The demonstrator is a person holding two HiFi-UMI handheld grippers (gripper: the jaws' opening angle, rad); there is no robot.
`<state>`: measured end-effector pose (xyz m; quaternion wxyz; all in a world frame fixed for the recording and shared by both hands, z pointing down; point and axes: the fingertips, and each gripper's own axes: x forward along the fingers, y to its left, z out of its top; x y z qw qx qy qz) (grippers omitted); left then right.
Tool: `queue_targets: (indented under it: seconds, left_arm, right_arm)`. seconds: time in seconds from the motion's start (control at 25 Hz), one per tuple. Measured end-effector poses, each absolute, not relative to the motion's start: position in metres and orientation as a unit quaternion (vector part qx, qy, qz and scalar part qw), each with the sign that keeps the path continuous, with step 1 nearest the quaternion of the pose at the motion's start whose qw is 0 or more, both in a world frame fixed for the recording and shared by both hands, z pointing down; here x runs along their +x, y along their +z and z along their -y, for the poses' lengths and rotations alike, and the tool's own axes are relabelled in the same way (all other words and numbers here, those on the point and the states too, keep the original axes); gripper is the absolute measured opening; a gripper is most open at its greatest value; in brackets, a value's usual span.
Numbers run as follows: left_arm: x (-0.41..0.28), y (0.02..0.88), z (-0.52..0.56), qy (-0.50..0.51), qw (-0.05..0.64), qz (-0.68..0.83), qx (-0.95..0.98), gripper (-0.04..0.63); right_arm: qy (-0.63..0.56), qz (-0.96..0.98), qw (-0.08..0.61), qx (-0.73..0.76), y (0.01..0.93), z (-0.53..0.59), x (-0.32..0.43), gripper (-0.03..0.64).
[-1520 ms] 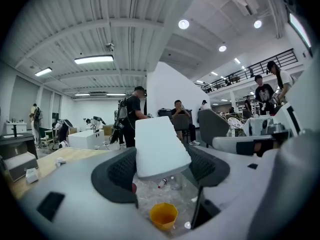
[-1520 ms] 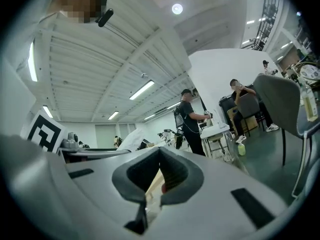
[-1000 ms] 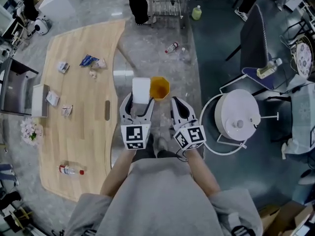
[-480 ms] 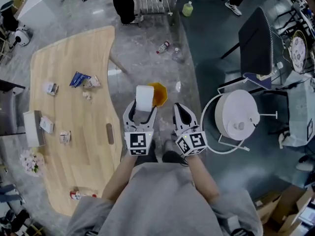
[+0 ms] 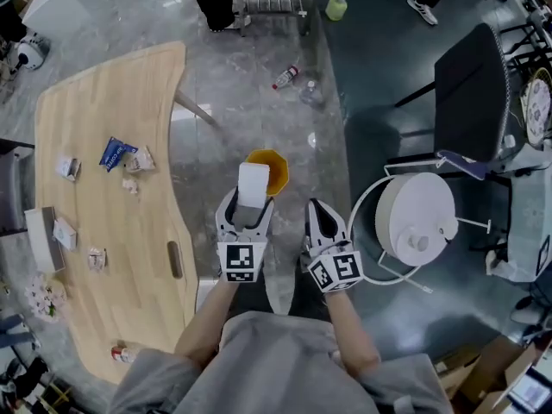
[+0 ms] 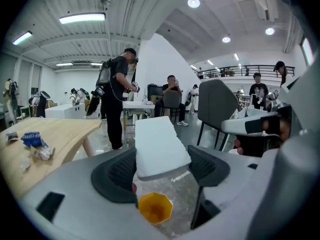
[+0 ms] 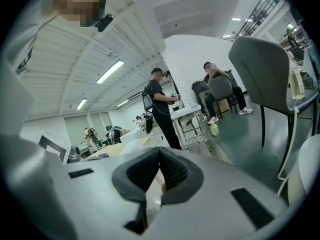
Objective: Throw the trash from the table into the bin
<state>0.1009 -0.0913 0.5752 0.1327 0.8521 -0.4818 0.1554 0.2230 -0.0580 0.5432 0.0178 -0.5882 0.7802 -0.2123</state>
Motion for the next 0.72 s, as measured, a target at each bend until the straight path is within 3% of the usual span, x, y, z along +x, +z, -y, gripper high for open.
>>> queue_targets:
  seconds: [0.72]
  left_arm:
    - [0.146,0.712,0.119,0.190,0.163,0.475,0.843,0.328]
  right_arm:
    - [-0.273,-0.753,0.034,-0.597,0.661,0.089,0.244,0.005]
